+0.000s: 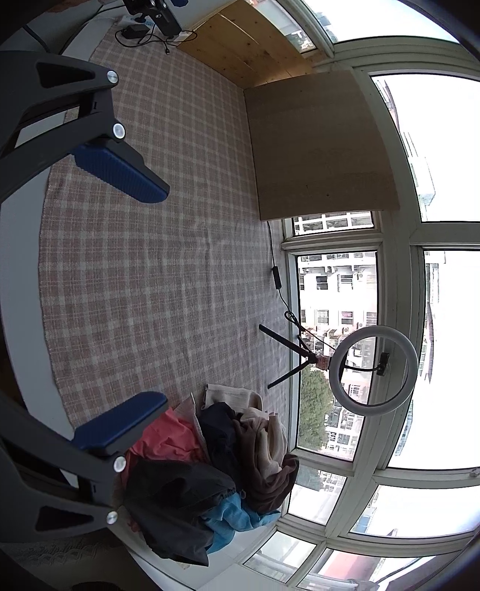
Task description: Fold clothes
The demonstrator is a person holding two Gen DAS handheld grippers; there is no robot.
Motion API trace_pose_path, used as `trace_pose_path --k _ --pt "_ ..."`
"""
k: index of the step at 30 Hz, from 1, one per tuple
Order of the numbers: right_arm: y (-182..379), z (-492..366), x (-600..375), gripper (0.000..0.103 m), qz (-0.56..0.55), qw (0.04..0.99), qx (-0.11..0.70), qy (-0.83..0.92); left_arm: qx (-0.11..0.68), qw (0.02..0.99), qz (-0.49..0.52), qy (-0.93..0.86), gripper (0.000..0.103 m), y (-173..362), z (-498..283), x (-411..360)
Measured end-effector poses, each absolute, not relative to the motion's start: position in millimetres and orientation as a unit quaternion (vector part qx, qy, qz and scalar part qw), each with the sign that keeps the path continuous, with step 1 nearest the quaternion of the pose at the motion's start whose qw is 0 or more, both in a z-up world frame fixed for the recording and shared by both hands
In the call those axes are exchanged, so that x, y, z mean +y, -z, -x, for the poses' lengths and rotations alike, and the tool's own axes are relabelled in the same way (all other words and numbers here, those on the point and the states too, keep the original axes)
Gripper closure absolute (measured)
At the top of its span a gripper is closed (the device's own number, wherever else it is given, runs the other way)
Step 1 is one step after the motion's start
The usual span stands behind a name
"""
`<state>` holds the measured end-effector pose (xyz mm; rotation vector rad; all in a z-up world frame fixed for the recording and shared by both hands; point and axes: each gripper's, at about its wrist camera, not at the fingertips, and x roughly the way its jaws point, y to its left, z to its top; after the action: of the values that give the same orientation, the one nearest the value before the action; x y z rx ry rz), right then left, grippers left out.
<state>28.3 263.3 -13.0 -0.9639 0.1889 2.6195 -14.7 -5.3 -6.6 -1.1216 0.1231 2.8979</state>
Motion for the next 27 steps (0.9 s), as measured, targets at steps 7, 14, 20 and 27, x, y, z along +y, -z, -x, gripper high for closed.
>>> trace_pose_path --k 7,14,20,27 --pt "14 -34 270 0.0 0.337 0.203 0.071 -0.917 0.064 0.053 0.345 -0.935 0.001 8 23 8" --pt "15 -45 282 0.0 0.335 0.245 0.074 -0.907 0.088 0.102 0.343 -0.93 0.001 8 36 34" --pt "16 -57 296 0.0 0.329 0.278 0.09 -0.898 0.091 0.137 0.351 -0.922 0.001 9 48 50" --pt "17 -67 304 0.0 0.32 0.302 0.091 -0.893 0.108 0.164 0.34 -0.92 0.001 6 55 66"
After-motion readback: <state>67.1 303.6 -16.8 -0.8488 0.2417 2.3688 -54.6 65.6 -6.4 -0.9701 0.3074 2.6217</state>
